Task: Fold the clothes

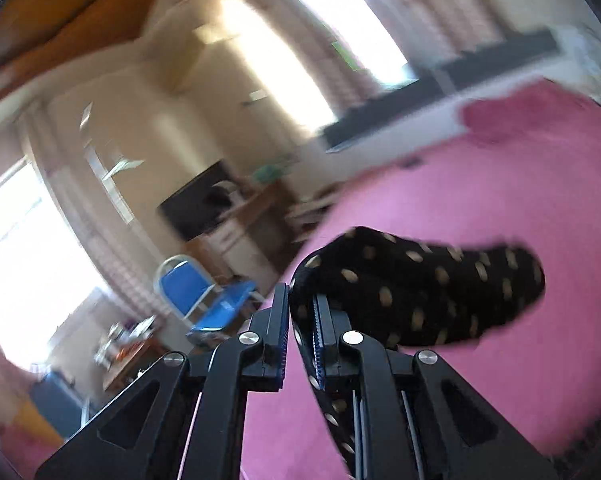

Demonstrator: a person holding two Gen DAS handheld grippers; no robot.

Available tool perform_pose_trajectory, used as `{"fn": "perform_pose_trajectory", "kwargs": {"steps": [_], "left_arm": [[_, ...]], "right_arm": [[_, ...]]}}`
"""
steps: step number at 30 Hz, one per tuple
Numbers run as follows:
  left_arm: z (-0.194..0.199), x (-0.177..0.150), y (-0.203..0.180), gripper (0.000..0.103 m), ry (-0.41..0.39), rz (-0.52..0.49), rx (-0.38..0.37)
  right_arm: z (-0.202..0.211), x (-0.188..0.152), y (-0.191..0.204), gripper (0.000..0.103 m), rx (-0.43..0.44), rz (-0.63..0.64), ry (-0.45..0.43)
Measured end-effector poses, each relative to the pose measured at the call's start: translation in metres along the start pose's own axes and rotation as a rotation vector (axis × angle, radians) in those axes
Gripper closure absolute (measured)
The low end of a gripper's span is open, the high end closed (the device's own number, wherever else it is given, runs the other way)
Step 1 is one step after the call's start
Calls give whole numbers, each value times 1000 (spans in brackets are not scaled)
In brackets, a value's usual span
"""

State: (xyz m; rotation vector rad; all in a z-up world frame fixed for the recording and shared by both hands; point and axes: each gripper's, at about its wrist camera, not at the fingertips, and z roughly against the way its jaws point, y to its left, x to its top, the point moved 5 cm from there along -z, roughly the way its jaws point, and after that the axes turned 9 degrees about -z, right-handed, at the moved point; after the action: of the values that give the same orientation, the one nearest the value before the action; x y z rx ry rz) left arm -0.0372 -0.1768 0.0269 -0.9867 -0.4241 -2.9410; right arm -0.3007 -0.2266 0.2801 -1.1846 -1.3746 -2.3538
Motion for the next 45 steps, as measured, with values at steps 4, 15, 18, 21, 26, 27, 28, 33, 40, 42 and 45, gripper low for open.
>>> {"fn": "perform_pose_trajectory", "kwargs": {"steps": [4, 15, 18, 21, 26, 27, 28, 33, 40, 42, 45], "left_arm": [[-26, -3, 48, 33, 56, 30, 52], [-84, -8, 29, 33, 136, -10, -6], [-85, -3, 15, 33, 142, 1, -40], [-80, 10, -9, 33, 136, -23, -56], [-77, 44, -54, 33, 109, -116, -86], [-79, 50, -63, 33, 109, -137, -79], [-82, 56, -71, 33, 110, -159, -70], [-102, 63, -80, 33, 181, -148, -93], [-116, 53, -77, 33, 208, -136, -77], [-117, 53, -76, 33, 199, -139, -68], [-122, 52, -79, 33, 202, -133, -77]], "right_arm": [[-108, -32, 89, 91, 87, 51, 84], [-188, -134, 40, 25, 97, -57, 387], [-126, -109, -26, 23, -2, -44, 349], [-30, -93, -108, 17, -146, -50, 311], [151, -112, -257, 17, -480, -116, 235], [181, -116, -283, 17, -538, -151, 221], [211, -122, -311, 17, -578, -209, 200], [315, -148, -418, 17, -646, -505, 99], [293, -150, -454, 17, -628, -537, 62], [285, -148, -462, 17, -644, -536, 47], [270, -146, -467, 19, -688, -495, 44]]}}
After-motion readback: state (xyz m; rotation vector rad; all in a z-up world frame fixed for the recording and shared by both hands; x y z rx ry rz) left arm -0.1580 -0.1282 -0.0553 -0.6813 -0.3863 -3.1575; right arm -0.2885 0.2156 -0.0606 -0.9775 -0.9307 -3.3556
